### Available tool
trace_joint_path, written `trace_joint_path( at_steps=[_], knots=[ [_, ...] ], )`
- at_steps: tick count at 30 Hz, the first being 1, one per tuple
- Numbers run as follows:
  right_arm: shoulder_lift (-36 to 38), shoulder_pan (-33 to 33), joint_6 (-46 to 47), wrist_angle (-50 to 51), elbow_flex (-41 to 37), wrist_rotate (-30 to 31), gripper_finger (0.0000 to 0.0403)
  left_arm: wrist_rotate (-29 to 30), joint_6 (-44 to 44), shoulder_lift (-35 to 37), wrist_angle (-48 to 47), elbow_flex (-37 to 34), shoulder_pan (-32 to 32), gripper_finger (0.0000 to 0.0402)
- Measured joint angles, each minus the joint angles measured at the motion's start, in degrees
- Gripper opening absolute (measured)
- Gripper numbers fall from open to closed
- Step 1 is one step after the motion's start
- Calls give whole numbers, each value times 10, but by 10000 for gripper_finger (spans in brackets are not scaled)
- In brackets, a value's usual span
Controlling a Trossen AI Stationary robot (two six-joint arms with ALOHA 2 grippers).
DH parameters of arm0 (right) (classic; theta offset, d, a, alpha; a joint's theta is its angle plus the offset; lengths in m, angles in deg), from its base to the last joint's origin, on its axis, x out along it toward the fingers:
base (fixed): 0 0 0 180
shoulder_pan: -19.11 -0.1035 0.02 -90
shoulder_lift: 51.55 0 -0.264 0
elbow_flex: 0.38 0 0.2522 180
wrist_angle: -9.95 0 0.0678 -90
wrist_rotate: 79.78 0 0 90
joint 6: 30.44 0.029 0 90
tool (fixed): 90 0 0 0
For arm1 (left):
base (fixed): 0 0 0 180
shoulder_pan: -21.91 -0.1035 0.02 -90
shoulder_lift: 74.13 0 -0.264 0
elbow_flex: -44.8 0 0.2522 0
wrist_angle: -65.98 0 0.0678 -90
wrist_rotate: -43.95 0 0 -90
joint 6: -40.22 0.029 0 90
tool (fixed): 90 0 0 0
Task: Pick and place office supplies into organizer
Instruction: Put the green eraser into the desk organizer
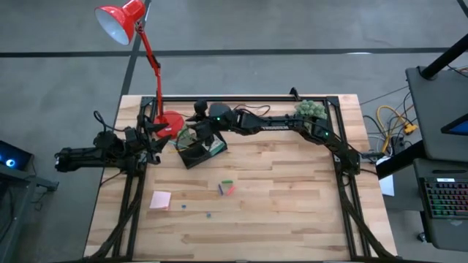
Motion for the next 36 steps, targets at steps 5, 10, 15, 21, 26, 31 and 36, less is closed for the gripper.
trace_joint_path(
  at_steps=[5, 10, 15, 21, 26, 31, 36],
  knots=[
    [0, -3, 6, 45, 27, 8, 103, 0, 0, 0, 0, 0, 0, 196],
    [4, -13, 82, 96, 61, 60, 104, 0, 0, 0, 0, 0, 0, 196],
    [23, -18, 127, 163, 79, 58, 100, 0, 0, 0, -1, 0, 0, 196],
    [59, -20, 223, 303, 64, -17, 98, 0, 0, 1, -10, 0, 0, 196],
    [81, -23, 266, 366, 28, -35, 97, 0, 0, 0, -12, 0, 0, 196],
    [109, -28, 290, 372, -29, -35, 96, 0, -1, 0, -13, 0, 0, 196],
    [144, -42, 323, 371, -92, -35, 97, 0, -2, 0, -13, 0, 0, 196]
  ],
)
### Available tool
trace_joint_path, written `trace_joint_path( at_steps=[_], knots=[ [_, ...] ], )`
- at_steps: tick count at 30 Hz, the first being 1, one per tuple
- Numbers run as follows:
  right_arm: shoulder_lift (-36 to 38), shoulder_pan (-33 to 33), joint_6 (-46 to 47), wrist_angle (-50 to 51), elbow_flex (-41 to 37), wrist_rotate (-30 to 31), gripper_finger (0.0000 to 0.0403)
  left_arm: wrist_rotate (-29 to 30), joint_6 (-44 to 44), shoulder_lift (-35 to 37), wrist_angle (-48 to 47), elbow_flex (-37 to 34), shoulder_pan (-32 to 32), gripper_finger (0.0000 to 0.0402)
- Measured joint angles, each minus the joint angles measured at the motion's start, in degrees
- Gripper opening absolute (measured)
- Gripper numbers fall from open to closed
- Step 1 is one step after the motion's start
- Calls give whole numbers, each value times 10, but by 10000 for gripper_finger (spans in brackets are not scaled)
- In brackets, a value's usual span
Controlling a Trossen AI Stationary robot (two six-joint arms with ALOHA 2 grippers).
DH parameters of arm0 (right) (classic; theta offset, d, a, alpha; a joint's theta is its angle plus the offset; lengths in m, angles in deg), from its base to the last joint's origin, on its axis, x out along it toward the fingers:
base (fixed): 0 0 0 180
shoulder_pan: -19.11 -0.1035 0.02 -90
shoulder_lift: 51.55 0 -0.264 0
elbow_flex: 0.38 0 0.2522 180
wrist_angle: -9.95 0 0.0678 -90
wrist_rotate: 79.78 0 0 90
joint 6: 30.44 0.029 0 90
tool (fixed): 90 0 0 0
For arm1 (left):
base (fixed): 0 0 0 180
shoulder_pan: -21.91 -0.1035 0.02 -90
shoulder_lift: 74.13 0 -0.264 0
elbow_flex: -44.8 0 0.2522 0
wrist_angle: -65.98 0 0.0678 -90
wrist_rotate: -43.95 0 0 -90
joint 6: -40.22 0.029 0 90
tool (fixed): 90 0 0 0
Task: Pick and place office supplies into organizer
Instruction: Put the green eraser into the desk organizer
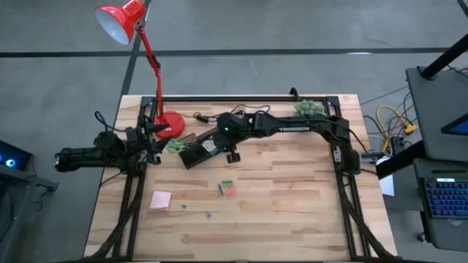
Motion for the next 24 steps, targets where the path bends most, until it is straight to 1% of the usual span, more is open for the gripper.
trace_joint_path(
  at_steps=[5, 10, 14, 24],
  knots=[
    [40, -21, 25, -13, -48, 4, 96, 0, 0, 0, 1, 0, 0, 196],
    [82, -43, 42, -63, -105, 7, 94, 0, -1, 0, 2, 0, 0, 196],
    [110, -55, 59, -89, -144, 22, 93, 0, -1, 0, 2, 0, 0, 196],
    [121, -67, 103, -95, -193, 35, 93, 0, -1, -2, 1, 0, 0, 196]
  ],
)
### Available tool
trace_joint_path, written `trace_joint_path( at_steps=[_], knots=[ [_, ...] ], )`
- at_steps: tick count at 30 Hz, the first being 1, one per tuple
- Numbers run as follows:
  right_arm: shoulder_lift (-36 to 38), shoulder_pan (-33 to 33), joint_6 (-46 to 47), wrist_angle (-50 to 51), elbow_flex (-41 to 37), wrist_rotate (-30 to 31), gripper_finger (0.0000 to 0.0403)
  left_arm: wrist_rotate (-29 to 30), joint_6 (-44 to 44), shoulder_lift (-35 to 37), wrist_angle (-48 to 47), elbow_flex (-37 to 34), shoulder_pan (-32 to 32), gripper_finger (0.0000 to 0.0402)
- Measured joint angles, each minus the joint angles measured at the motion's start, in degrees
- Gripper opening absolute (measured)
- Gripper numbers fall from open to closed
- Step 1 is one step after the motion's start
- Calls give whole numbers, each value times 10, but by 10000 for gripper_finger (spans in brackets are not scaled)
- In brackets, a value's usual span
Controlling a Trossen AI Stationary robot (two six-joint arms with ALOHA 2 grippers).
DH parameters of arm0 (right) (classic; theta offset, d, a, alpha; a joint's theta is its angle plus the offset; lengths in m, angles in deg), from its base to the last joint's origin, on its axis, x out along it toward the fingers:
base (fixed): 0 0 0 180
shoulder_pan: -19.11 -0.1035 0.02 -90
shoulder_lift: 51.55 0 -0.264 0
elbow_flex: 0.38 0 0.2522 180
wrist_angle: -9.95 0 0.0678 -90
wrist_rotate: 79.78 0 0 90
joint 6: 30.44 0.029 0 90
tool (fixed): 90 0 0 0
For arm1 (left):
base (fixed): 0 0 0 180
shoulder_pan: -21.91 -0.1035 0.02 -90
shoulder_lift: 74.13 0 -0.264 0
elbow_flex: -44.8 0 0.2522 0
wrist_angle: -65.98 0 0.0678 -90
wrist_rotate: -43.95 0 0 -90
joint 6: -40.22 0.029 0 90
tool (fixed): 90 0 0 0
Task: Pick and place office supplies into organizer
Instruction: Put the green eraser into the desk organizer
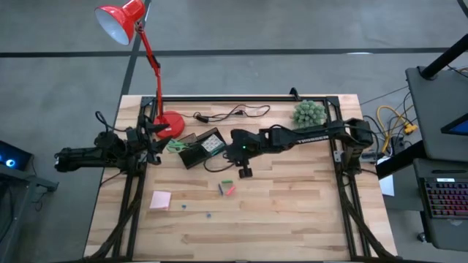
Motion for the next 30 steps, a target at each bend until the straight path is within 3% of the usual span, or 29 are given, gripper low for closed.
trace_joint_path(
  at_steps=[7, 12, 15, 21, 26, 30],
  knots=[
    [10, -12, 25, -12, -38, 16, 93, 0, 0, -1, -1, 0, 0, 196],
    [72, -9, 14, -126, -132, 14, 93, 0, -1, -2, 0, 0, 0, 196],
    [144, 6, 28, -206, -214, 19, 93, 0, -2, -3, 0, 0, 0, 196],
    [326, 5, 54, -308, -408, 131, 93, 0, -2, -6, -3, -1, 0, 196],
    [471, -4, 80, -460, -582, 132, 93, 0, -2, -8, -2, -1, 0, 196],
    [581, -3, 119, -467, -672, 143, 93, 0, -2, -12, -1, -1, 0, 196]
  ],
)
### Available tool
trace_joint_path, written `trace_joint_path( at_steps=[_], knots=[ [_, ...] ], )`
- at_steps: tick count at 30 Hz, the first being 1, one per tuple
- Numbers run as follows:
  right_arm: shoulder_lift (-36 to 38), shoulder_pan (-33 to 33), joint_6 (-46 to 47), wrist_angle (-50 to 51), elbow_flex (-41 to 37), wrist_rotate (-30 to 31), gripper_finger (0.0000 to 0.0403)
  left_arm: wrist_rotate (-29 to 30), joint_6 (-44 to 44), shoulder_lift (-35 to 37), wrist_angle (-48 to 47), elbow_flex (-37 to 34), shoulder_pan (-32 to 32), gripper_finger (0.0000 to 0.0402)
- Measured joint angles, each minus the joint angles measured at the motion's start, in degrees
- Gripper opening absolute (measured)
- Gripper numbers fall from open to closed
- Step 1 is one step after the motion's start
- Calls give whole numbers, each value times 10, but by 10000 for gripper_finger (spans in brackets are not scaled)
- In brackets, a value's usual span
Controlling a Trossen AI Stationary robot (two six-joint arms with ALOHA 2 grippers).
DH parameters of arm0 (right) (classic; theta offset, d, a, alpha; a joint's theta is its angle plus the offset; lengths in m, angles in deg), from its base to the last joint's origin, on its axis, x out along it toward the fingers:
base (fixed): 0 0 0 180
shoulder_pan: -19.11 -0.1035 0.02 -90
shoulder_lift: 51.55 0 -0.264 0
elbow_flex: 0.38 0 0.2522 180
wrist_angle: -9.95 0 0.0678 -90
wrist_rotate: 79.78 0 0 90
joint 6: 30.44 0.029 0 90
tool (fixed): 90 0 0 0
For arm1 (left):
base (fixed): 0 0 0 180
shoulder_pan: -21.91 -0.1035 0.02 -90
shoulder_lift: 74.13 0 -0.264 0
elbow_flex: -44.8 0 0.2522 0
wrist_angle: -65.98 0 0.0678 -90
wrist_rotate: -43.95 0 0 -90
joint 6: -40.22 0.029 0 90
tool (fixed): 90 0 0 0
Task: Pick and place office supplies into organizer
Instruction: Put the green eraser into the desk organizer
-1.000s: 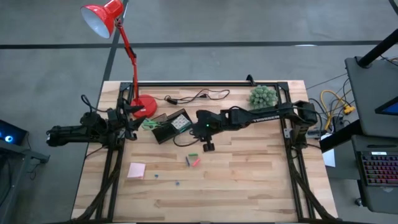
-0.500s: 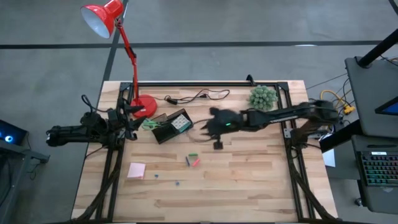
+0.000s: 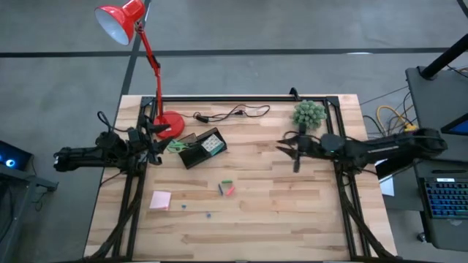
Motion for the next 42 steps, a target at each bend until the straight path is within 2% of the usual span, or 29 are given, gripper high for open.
trace_joint_path(
  at_steps=[3, 10, 16, 20, 24, 32, 38, 42],
  knots=[
    [88, -1, 7, 26, -47, 22, 89, 0, 0, -3, 2, 0, 0, 196],
    [287, -1, -22, 29, -133, 23, 69, 0, 0, -10, 3, 0, 0, 196],
    [384, 0, -39, 114, -132, 31, 59, 0, 0, -20, 4, 0, 0, 196],
    [410, 0, -85, 98, -132, 36, 59, 0, 2, -44, 14, 0, 0, 196],
    [416, 0, -135, 52, -132, 36, 61, -3, -5, -92, 83, 0, 0, 196],
    [415, 0, -192, 18, -131, 36, 60, -100, -55, -202, 221, 0, 0, 196],
    [415, 0, -198, -3, -131, 36, 64, -121, -60, -306, 227, 50, 0, 196],
    [415, 0, -248, -43, -131, 36, 60, -146, -59, -386, 199, 111, 0, 196]
  ],
)
